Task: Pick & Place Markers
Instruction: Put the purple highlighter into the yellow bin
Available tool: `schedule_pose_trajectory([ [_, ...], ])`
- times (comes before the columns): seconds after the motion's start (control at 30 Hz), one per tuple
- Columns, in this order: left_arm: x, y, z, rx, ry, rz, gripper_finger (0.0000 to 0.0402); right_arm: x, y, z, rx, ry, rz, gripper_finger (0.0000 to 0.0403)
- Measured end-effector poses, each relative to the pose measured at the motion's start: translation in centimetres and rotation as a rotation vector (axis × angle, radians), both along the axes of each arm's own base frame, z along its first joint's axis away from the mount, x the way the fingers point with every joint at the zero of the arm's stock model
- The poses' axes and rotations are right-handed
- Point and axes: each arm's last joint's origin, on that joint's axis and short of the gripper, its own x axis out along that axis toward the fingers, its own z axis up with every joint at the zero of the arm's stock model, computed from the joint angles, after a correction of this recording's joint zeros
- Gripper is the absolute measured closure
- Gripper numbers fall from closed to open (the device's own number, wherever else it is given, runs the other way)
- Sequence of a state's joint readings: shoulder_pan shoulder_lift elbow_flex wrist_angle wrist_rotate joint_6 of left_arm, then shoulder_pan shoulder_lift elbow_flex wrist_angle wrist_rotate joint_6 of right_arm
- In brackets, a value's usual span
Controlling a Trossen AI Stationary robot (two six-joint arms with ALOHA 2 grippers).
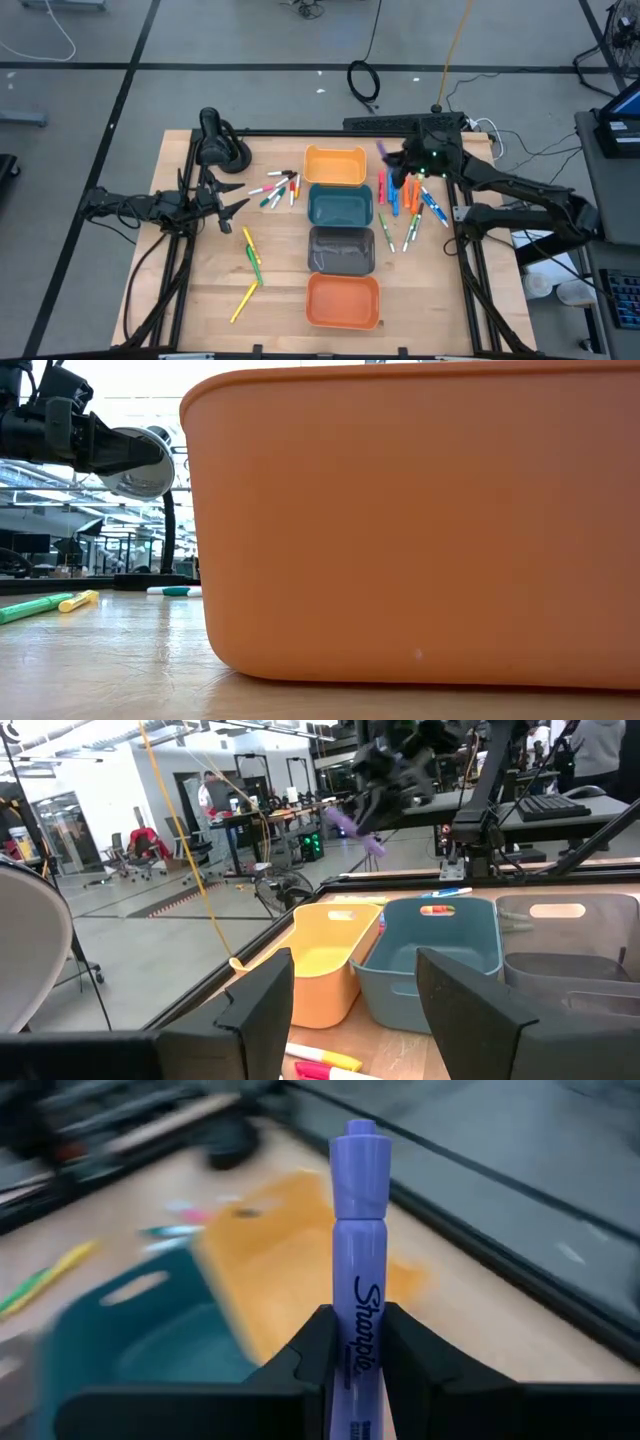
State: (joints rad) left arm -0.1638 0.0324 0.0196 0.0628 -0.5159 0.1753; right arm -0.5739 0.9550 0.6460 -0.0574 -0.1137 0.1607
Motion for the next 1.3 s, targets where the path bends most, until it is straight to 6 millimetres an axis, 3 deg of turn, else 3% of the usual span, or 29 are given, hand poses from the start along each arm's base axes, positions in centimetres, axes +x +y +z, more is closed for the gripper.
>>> schedule_pose_trajectory([
  [0.13, 0.0, 0.0, 0.0, 0.0, 0.0, 0.0, 0.0188, 1.0, 1.6, 0.3, -0.046, -0.02, 0.177, 0.0355],
  [0.37, 0.0, 0.0, 0.0, 0.0, 0.0, 0.0, 0.0188, 2.1, 4.1, 0.3, -0.082, -0.011, 0.323, 0.0355],
  [0.83, 0.0, 0.0, 0.0, 0.0, 0.0, 0.0, 0.0188, 3.0, 7.3, 0.3, -0.175, 0.015, 0.468, 0.0355],
  [1.17, 0.0, 0.0, 0.0, 0.0, 0.0, 0.0, 0.0188, 3.7, 7.0, -0.4, -0.477, 0.204, 0.266, 0.0346],
  [1.3, 0.0, 0.0, 0.0, 0.0, 0.0, 0.0, 0.0188, 4.9, 6.5, -0.3, -0.573, 0.171, 0.229, 0.0348],
])
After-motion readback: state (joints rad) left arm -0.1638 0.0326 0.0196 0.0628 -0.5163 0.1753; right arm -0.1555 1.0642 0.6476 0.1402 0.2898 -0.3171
